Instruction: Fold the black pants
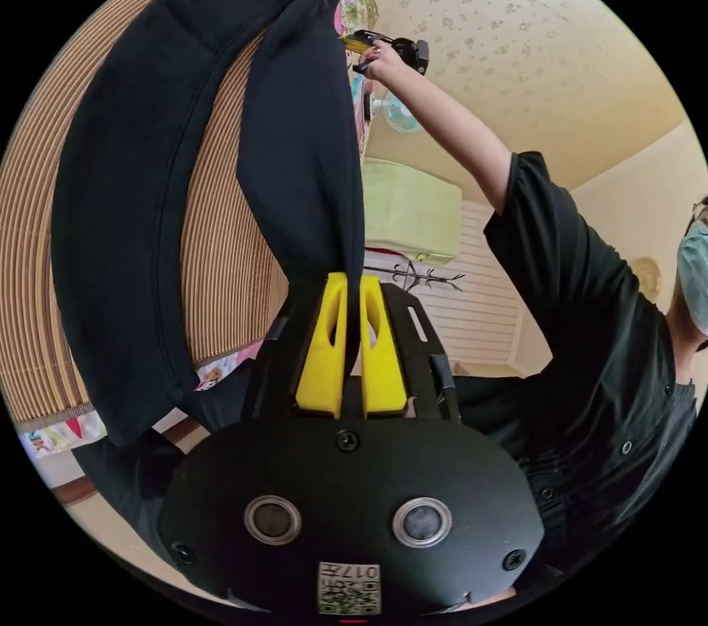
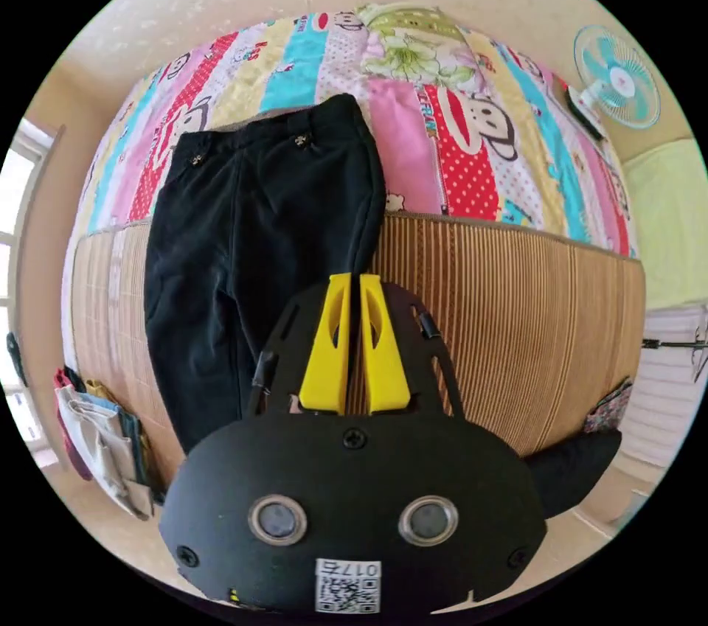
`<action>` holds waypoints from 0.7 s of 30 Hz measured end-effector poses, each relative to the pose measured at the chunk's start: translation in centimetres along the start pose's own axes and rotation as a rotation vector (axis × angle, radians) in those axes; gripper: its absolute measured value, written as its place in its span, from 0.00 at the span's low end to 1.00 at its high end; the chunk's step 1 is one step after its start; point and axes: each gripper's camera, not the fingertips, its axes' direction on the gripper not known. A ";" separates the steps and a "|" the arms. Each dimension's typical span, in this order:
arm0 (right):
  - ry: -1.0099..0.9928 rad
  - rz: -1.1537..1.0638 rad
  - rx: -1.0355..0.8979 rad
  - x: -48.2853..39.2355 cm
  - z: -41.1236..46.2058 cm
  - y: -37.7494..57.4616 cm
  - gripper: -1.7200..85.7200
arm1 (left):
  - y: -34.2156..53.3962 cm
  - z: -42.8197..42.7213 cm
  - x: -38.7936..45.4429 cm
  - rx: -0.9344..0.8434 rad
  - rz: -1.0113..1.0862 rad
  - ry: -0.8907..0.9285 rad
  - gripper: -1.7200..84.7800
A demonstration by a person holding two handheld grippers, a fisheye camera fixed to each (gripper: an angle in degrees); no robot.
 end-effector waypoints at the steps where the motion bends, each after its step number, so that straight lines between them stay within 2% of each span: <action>1: 0.081 -0.110 0.098 -4.5 -2.0 0.6 0.05 | 0.1 -0.5 0.2 0.002 0.001 0.003 0.04; 4: 0.189 -0.387 0.271 -16.0 -4.6 3.4 0.05 | 0.8 -2.4 1.9 -0.020 0.009 -0.049 0.04; 5: 0.137 -0.454 0.268 -19.6 -4.6 4.1 0.05 | 1.3 -3.1 2.3 -0.031 0.003 -0.077 0.04; 7: -0.012 -0.480 0.164 -23.5 -3.3 4.1 0.05 | 2.1 -4.3 2.4 -0.052 -0.025 -0.126 0.04; 9: -0.143 -0.440 -0.007 -25.4 -0.9 3.5 0.05 | 3.1 -6.3 1.0 -0.072 -0.126 -0.268 0.06; 12: -0.245 -0.342 -0.040 -24.3 0.6 4.8 0.07 | 2.7 -7.9 -1.7 -0.184 -0.271 -0.431 0.08; 17: -0.454 -0.293 -0.155 -16.8 1.5 12.0 0.13 | -0.3 -9.2 -1.0 -0.226 -0.252 -0.396 0.14; 21: -0.537 -0.187 -0.237 -11.3 1.9 19.5 0.14 | -3.3 -7.3 0.4 -0.286 -0.183 -0.456 0.13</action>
